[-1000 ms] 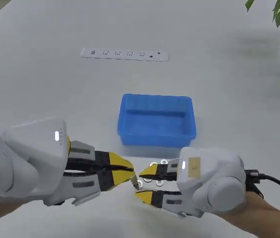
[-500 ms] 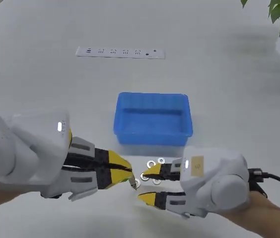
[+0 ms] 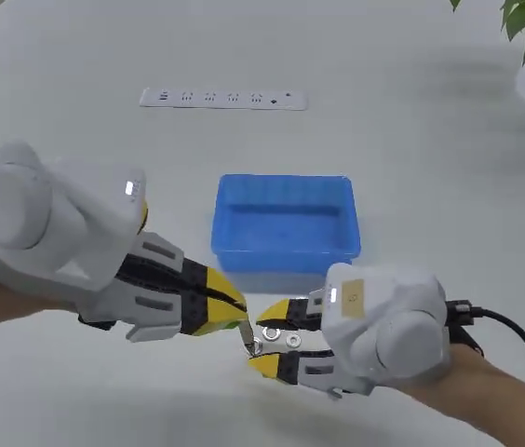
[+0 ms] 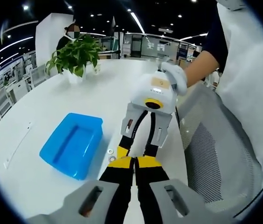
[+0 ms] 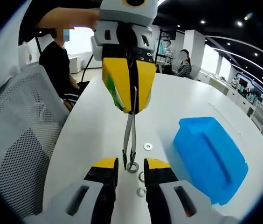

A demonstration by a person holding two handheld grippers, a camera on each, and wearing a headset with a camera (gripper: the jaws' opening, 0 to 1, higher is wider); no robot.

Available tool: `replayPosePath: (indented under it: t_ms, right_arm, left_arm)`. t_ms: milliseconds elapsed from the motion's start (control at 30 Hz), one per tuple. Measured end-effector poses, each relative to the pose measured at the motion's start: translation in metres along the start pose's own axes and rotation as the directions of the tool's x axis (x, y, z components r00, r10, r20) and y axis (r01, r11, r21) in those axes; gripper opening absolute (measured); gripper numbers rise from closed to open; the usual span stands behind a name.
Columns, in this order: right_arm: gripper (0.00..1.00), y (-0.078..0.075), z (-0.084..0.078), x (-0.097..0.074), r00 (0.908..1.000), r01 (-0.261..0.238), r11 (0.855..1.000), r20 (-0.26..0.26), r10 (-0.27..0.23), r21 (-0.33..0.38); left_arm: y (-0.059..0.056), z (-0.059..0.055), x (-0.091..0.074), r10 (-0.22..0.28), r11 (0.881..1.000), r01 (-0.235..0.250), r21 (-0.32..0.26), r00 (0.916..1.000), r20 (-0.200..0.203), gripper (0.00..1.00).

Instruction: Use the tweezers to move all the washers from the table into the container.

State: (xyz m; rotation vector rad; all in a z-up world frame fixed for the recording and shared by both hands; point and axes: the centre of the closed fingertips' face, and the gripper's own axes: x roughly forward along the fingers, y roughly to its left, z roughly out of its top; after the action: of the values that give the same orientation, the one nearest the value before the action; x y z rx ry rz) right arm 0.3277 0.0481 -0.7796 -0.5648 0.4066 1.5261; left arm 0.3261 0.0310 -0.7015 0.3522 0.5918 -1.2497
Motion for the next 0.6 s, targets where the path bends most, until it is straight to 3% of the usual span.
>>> replayPosePath:
  t_ms: [333, 600]
  right_arm:
    - [0.12, 0.008, 0.000, 0.005, 0.9952, -0.096, 0.995, -0.025, 0.095, -0.042]
    - [0.10, 0.010, -0.002, 0.004, 0.9933, -0.110, 0.992, -0.040, 0.108, -0.055]
  left_arm:
    - [-0.004, -0.001, 0.001, -0.013, 1.000, 0.013, 0.009, 0.9997, -0.020, 0.05]
    - [-0.011, -0.001, 0.007, -0.024, 0.999, 0.026, 0.036, 0.9989, -0.040, 0.06]
